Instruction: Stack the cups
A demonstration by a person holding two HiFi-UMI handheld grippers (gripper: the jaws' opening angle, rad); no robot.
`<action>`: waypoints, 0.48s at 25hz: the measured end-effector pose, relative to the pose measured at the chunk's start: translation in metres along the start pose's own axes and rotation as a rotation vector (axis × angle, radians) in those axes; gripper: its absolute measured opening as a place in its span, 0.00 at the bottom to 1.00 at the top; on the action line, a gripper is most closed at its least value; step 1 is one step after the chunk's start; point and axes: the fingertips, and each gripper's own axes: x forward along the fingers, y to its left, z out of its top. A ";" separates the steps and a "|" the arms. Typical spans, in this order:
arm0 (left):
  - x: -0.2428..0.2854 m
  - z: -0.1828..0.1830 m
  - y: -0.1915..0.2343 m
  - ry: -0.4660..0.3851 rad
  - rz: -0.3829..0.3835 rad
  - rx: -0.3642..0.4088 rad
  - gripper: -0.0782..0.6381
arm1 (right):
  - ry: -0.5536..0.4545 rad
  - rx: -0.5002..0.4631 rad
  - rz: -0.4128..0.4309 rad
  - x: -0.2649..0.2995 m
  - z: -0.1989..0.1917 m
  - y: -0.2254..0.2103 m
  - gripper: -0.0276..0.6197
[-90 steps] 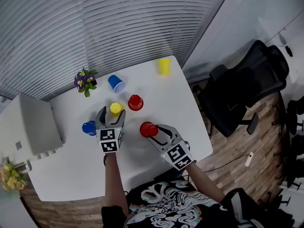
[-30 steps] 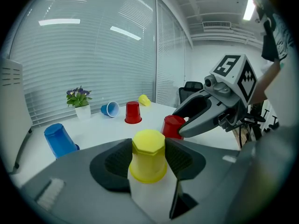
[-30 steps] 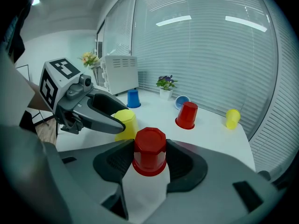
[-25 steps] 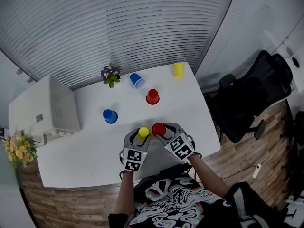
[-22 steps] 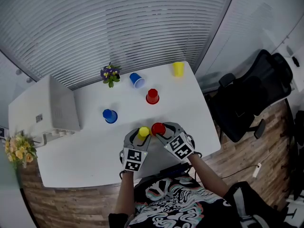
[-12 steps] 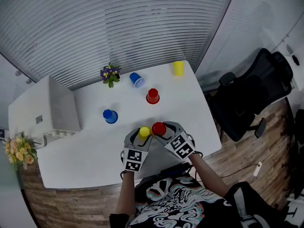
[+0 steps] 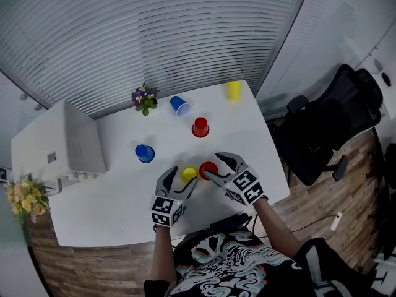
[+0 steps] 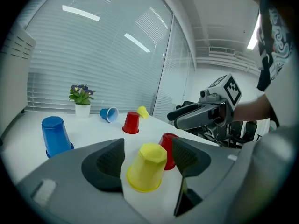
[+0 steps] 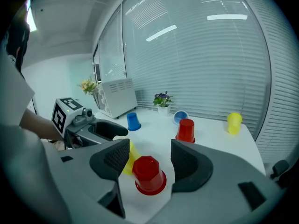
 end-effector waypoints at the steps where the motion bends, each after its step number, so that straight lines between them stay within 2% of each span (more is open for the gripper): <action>1: -0.001 0.003 0.003 -0.013 0.002 -0.011 0.55 | -0.014 0.008 -0.002 -0.001 0.006 -0.003 0.47; 6: -0.005 0.019 0.024 -0.052 0.040 -0.045 0.55 | -0.043 0.026 -0.026 0.002 0.023 -0.027 0.46; 12: -0.014 0.033 0.068 -0.101 0.147 -0.124 0.55 | -0.045 0.023 -0.075 0.012 0.032 -0.060 0.46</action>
